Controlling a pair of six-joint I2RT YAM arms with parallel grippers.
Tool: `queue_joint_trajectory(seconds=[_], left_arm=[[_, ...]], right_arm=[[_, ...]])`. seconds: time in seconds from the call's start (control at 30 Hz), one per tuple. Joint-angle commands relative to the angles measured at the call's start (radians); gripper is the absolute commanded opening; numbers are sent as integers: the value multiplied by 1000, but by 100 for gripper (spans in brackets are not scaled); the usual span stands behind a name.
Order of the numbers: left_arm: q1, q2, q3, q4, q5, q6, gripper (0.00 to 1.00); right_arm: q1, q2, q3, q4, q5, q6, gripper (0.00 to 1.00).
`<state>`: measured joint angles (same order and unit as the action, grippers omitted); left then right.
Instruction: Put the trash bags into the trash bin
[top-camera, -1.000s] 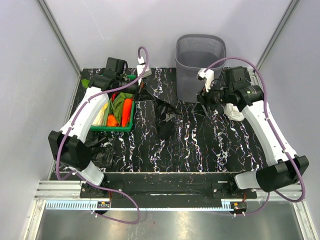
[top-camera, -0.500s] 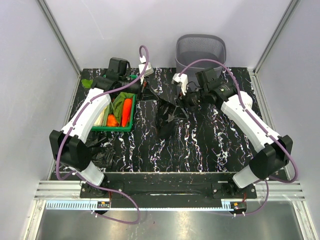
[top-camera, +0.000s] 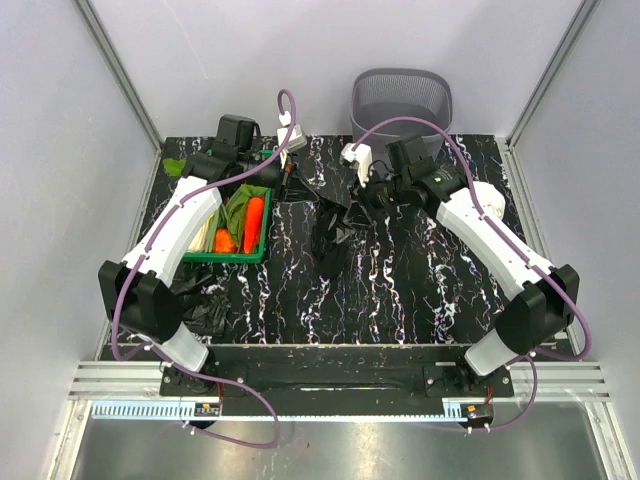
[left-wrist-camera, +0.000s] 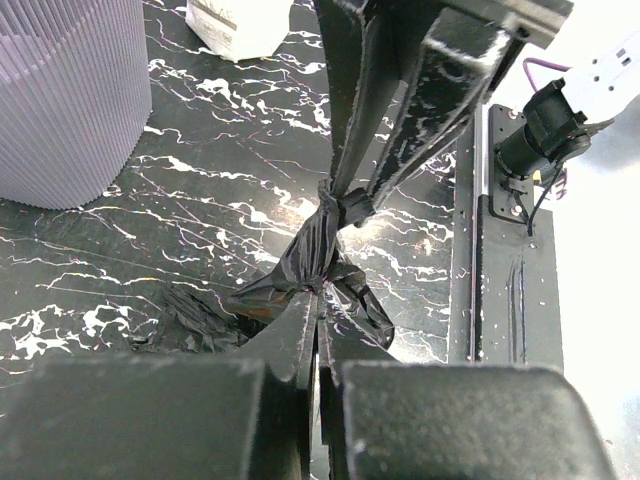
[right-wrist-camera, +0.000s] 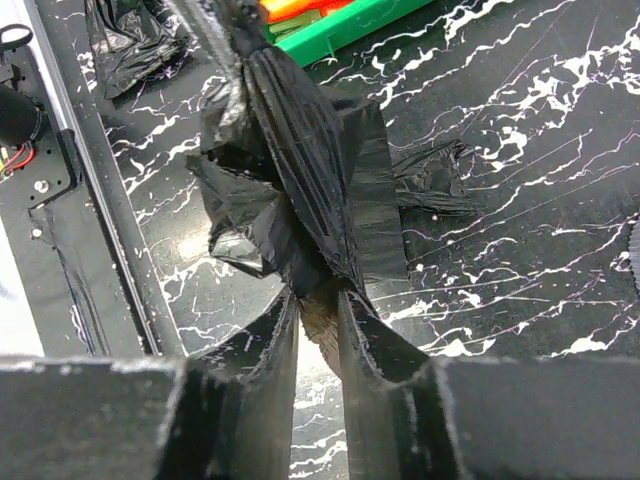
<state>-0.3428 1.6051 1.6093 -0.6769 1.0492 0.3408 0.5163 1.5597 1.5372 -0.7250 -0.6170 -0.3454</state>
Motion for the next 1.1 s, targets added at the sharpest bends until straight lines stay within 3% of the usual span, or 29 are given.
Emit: queue_joint_trajectory(seconds=[0.0, 0.1, 0.6, 1.07], left_arm=[[-4, -51, -8, 51, 58, -5, 0], [-4, -48, -8, 51, 58, -8, 0], [85, -73, 50, 14, -29, 21, 0], [108, -45, 113, 14, -184, 21, 0]], right_arm=[[10, 8, 14, 53, 16, 13, 23], [10, 2, 6, 52, 28, 6, 1], [8, -184, -68, -117, 319, -151, 0], [-16, -270, -40, -183, 474, -270, 0]])
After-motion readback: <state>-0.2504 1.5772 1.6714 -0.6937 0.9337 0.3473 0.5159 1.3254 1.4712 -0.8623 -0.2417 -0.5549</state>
